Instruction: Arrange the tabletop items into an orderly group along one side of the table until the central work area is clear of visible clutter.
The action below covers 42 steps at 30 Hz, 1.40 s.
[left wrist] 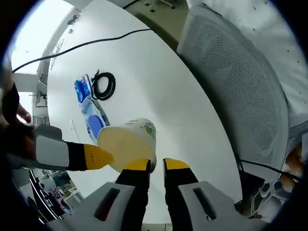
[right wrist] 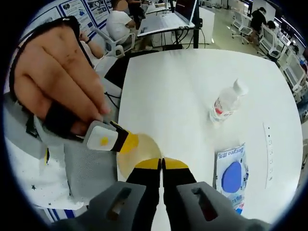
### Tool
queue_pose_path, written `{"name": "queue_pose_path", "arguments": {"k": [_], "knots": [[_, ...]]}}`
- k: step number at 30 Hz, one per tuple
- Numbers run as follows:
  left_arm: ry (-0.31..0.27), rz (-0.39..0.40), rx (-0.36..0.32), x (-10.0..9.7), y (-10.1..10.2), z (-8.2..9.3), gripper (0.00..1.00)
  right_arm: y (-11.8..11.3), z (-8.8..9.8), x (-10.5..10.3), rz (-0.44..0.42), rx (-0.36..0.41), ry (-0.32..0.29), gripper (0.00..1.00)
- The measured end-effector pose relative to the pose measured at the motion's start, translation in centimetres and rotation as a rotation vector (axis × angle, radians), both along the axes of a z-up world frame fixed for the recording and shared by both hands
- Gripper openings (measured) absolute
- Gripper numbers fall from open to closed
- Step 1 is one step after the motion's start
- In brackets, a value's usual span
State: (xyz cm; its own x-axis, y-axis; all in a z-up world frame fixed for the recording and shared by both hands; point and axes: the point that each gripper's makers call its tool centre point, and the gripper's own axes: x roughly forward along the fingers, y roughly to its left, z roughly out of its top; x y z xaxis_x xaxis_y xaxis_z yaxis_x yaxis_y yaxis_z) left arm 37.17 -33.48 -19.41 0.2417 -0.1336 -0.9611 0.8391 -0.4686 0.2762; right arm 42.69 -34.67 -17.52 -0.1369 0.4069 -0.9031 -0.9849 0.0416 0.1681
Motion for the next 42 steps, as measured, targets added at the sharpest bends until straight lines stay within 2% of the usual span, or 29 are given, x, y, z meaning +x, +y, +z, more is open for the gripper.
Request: {"name": "queue_pose_path", "arguments": {"k": [5,7,11,16,18,23,32,35,40,42], "knots": [[0.033,0.081,-0.109,-0.5,-0.1,0.0,0.21,-0.3,-0.2,0.5,-0.013,0.002,-0.003,0.0],[0.027,0.111,-0.162,-0.4,-0.1,0.1,0.25,-0.3,-0.2,0.6,-0.019,0.003,-0.003,0.0],[0.071,0.226,-0.287,-0.7,0.0,0.4,0.34,-0.4,-0.2,1.1,-0.034,0.013,-0.004,0.0],[0.092,0.356,-0.406,-0.4,0.5,0.9,0.46,-0.4,-0.2,1.4,-0.046,0.023,-0.005,0.0],[0.123,0.418,-0.468,-0.4,0.6,1.2,0.5,-0.4,-0.2,1.6,-0.047,0.024,-0.007,0.0],[0.162,0.536,-0.587,0.0,1.1,1.9,0.56,-0.4,-0.2,2.1,-0.058,0.031,-0.01,0.0],[0.211,0.632,-0.733,0.6,1.0,3.0,0.66,-0.1,0.2,2.9,-0.079,0.049,-0.016,0.0],[0.204,0.66,-0.774,1.1,1.3,3.3,0.7,0.1,0.4,3.3,-0.088,0.057,-0.015,0.0],[0.231,0.737,-0.885,1.7,1.5,4.1,0.74,0.2,0.5,4.0,-0.104,0.066,-0.016,0.0],[0.225,0.762,-0.934,2.2,1.7,4.6,0.76,0.2,0.5,4.4,-0.112,0.068,-0.016,0.0]]}}
